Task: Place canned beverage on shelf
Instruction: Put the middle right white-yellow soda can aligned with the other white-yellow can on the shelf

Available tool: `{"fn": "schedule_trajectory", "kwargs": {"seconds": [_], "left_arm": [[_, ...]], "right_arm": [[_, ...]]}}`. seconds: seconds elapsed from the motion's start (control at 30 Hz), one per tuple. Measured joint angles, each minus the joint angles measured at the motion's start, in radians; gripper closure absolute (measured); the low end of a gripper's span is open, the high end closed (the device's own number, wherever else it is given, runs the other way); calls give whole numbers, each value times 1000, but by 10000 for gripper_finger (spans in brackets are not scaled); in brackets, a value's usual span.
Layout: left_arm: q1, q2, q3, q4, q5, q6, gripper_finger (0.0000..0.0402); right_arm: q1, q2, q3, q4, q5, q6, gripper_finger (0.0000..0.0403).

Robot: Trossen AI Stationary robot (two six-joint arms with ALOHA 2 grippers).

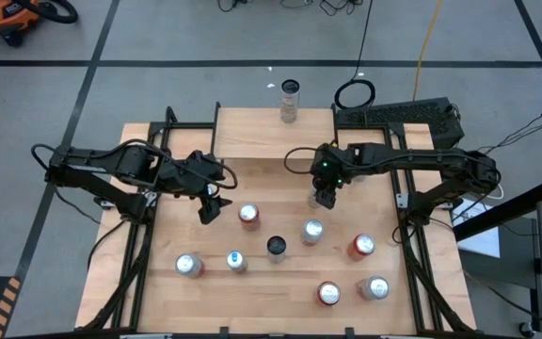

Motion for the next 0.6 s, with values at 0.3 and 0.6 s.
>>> {"fn": "schedule_trajectory", "kwargs": {"seconds": [0.3,0.6], "left_arm": [[0,0,0,4,0,-1,61],[0,0,0,4,0,0,61]], "right_arm": [[3,2,-1,26,-158,54,171],[2,3,35,31,-205,96,172]]}}
